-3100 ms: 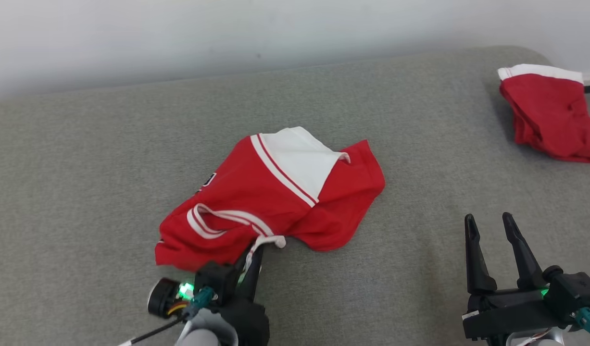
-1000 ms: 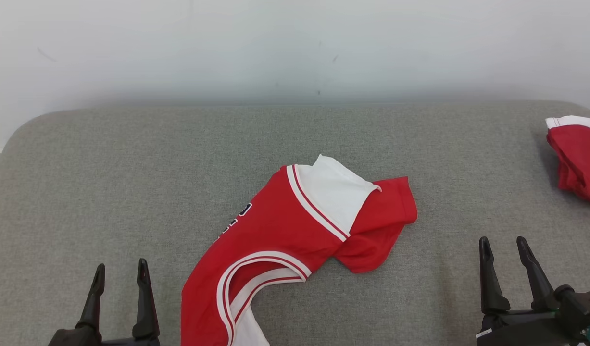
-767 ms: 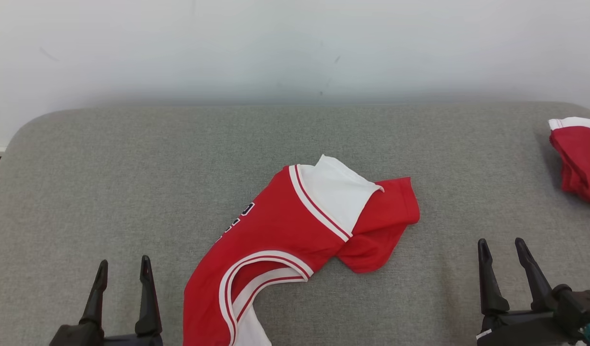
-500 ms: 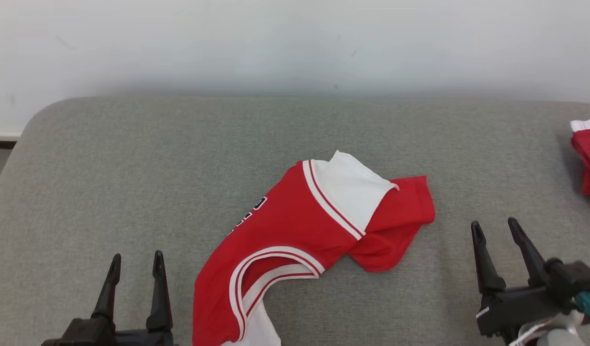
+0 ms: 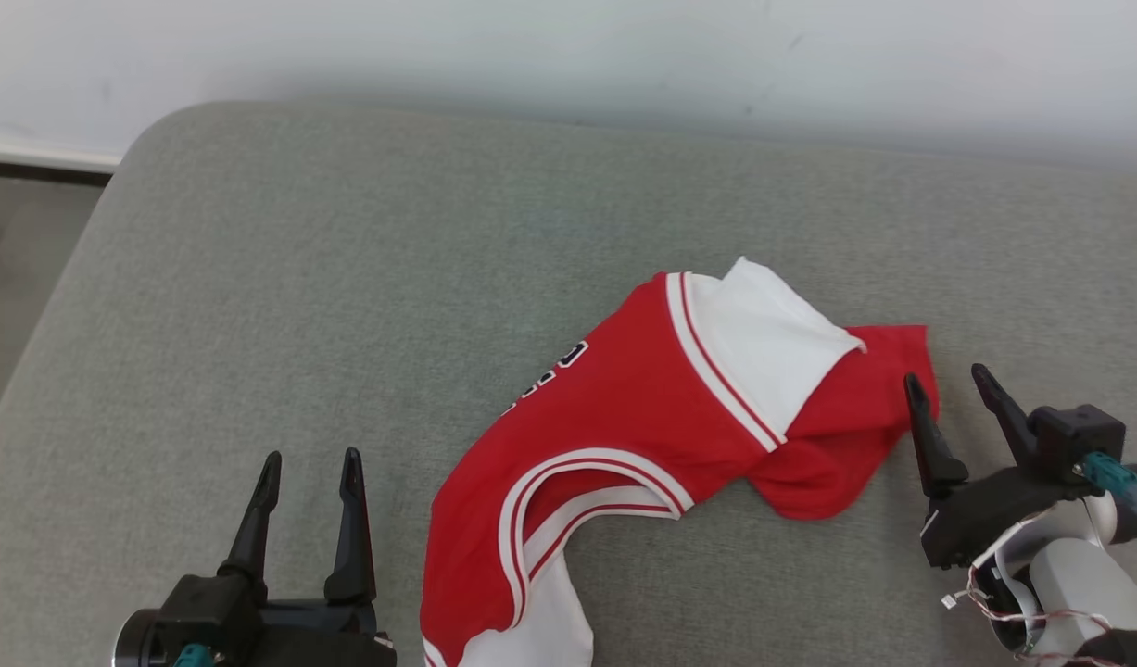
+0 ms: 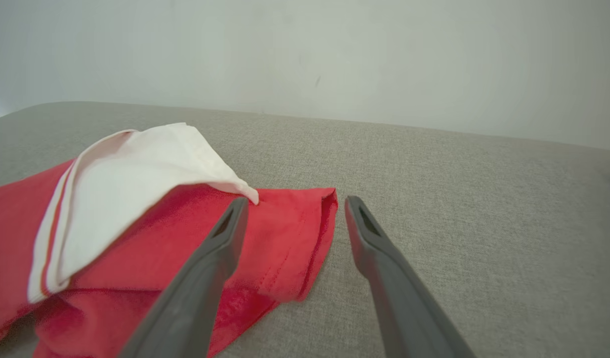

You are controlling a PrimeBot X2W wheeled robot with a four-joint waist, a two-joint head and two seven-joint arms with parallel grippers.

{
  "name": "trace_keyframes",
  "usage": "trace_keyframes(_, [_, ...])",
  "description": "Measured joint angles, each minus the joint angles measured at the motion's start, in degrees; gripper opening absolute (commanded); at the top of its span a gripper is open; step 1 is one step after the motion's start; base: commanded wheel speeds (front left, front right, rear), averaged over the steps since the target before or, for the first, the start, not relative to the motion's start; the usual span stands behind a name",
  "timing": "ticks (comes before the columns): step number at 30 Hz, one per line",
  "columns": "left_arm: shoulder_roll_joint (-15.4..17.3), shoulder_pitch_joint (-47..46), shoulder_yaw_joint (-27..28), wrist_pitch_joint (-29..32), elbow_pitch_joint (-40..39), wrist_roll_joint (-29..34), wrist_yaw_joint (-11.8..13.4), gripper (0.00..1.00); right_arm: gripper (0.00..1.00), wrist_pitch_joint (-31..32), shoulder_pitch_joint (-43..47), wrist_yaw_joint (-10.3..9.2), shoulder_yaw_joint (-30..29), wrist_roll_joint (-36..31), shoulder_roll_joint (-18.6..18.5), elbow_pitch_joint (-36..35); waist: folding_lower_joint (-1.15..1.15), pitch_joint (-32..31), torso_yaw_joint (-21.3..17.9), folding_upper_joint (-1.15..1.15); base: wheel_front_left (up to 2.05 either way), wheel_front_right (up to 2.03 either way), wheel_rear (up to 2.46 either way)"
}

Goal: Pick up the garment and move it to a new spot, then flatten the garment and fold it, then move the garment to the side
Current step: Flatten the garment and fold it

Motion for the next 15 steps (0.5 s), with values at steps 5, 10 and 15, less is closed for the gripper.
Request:
trace_keyframes(5, [-0.01,-0.78,-1.09,0.00,0.49,-0.58,0.37,1.00,1.00,0.05,-4.19,0.00,2.54,1.77,-0.51,7.35,0.00,1.43,2.20,0.00,0.00,0.00,0.00])
trace_keyframes(10, [0.00,-1.60,-1.55,0.00,0.62,-0.87,0.54,1.00,1.00,0.04,-7.01,0.00,3.69,3.32,-0.60,13.58,0.00,2.42,3.90,0.00,0.00,0.00,0.00])
trace_keyframes(15, [0.00,-1.54,-1.23,0.00,0.58,-0.87,0.92,1.00,0.00,-0.43,-8.45,0.00,5.95,5.19,-0.04,15.06,0.00,2.70,4.07,0.00,0.00,0.00,0.00])
